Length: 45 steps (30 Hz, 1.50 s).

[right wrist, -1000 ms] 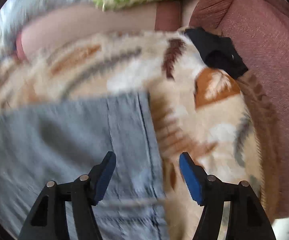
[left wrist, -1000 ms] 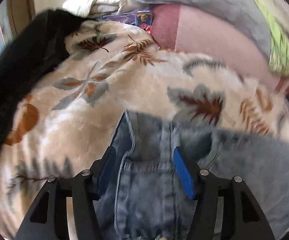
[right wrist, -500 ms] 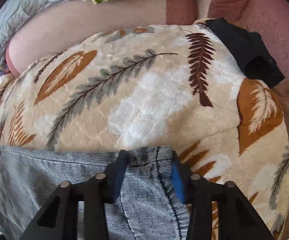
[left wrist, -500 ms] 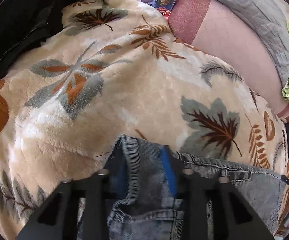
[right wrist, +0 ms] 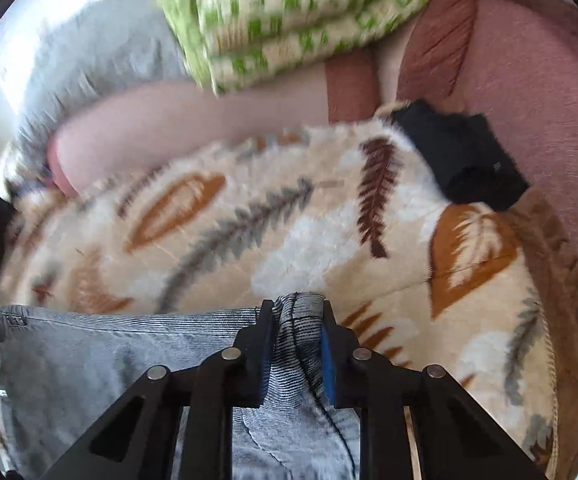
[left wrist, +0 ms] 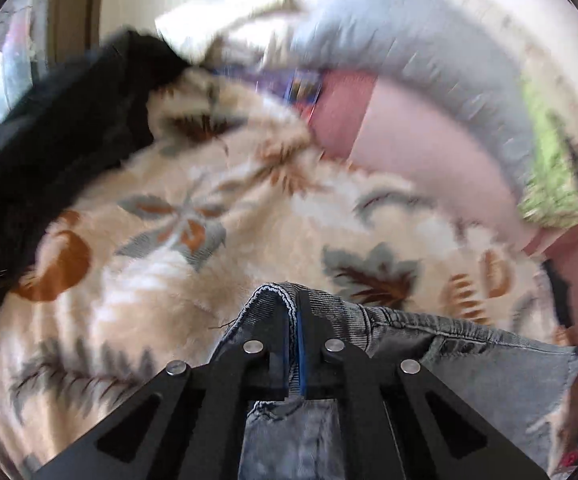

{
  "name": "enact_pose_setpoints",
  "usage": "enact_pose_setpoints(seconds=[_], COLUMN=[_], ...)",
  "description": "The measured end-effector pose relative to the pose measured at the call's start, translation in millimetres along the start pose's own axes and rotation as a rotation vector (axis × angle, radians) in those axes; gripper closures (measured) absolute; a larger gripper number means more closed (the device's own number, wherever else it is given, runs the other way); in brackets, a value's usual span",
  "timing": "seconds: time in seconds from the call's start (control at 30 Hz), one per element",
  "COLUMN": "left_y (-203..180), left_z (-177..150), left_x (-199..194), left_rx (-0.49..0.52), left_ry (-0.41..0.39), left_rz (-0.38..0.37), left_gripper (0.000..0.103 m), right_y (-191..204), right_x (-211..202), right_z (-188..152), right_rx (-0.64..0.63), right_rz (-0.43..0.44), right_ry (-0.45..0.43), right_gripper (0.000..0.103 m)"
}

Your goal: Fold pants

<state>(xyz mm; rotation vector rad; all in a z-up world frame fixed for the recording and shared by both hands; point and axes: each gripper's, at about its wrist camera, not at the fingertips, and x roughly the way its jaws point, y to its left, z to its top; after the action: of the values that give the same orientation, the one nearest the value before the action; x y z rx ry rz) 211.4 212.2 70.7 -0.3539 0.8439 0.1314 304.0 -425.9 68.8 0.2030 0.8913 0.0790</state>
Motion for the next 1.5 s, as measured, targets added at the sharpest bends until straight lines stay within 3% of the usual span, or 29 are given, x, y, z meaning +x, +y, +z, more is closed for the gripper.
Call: enact_pose_setpoints(seconds=[0.13, 0.23, 0.33, 0.4, 0.47, 0.57, 0.63, 0.67, 0.8, 0.87, 0.97, 1.03, 1.07, 1.1, 1.23, 1.27, 1.3, 1.33, 1.37, 1.47, 1.5], left_y=[9.7, 25.5, 50.3, 63.7, 73.7, 82.5, 86.5, 87.4, 61.4, 38.9, 1.5, -12.5, -18.0, -21.6, -19.1, -16.7, -14.8, -13.6, -12.4, -16.4, -18.0], left_z=[-39.6, -80.7, -128.7, -158.5, -173.1, -169.3, -159.1, -151.4, -140.5, -141.3, -152.0, -160.8, -166.5, -171.3, -186.5, -185.7, -183.5, -181.5, -179.3, -179.0, -180.2], left_x=[-86.0, -118.7, -119.7, -101.1, -88.3, -86.7, -89.8, -93.6, -110.9, -111.5, -96.0, -77.3, -67.5, -57.3, -38.5, -38.8, -38.6, -38.5, -38.6, -46.6, -53.4], left_rx=[0.007, 0.019, 0.024, 0.073, 0.083, 0.067, 0.02, -0.018, 0.019, 0.061, 0.167, 0.201, 0.219, 0.233, 0.247, 0.241, 0.238, 0.237, 0.233, 0.246, 0.26], left_ry=[-0.099, -0.089, 0.037, 0.185, 0.276, 0.266, 0.246, 0.227, 0.123, 0.103, 0.108, 0.144, 0.161, 0.186, 0.244, 0.242, 0.242, 0.245, 0.251, 0.256, 0.245], left_rz=[-0.089, -0.123, -0.146, -0.084, -0.044, 0.079, 0.105, 0.1, 0.094, 0.054, 0.02, 0.023, 0.021, 0.034, 0.069, 0.059, 0.051, 0.051, 0.051, 0.055, 0.057], left_gripper=[0.1, 0.1, 0.097, 0.095, 0.091, 0.091, 0.068, 0.062, 0.057, 0.05, 0.044, 0.044, 0.044, 0.044, 0.044, 0.044, 0.044, 0.044, 0.044, 0.044, 0.044], right_y=[-20.1, -35.3, -54.1, -62.9, -68.3, -76.2, -78.5, -79.3, -76.1, -72.0, -76.0, -71.9, -67.1, -63.3, -48.0, -42.9, -40.8, -42.8, -48.9, -63.4, -66.4], right_x=[-65.5, -97.4, -105.9, -88.4, -80.7, -98.7, -107.6, -111.7, -122.8, -114.5, -90.8, -82.5, -80.2, -80.7, -98.9, -98.8, -90.0, -79.8, -67.7, -81.6, -89.0], right_z=[-39.9, -92.0, -158.6, -204.5, -229.0, -227.5, -219.0, -215.8, -205.0, -201.3, -210.2, -215.6, -216.6, -216.8, -216.1, -219.3, -225.2, -230.0, -234.5, -225.3, -221.3], right_rx=[0.028, 0.032, 0.029, 0.013, 0.021, 0.071, 0.097, 0.115, 0.148, 0.165, 0.204, 0.199, 0.171, 0.143, 0.023, -0.048, -0.106, -0.114, -0.095, -0.008, 0.015], right_rz=[0.093, 0.158, 0.175, 0.171, 0.163, 0.168, 0.164, 0.159, 0.153, 0.136, 0.117, 0.118, 0.074, 0.055, -0.021, -0.087, -0.133, -0.118, -0.083, -0.062, -0.049], right_ry=[-0.092, -0.099, -0.029, 0.119, 0.173, 0.128, 0.114, 0.104, 0.088, 0.113, 0.222, 0.261, 0.273, 0.277, 0.26, 0.266, 0.294, 0.335, 0.373, 0.31, 0.279], right_gripper=[0.082, 0.082, 0.082, 0.082, 0.078, 0.074, 0.047, 0.034, 0.034, 0.034, 0.034, 0.062, 0.079, 0.083, 0.084, 0.084, 0.084, 0.082, 0.077, 0.049, 0.048])
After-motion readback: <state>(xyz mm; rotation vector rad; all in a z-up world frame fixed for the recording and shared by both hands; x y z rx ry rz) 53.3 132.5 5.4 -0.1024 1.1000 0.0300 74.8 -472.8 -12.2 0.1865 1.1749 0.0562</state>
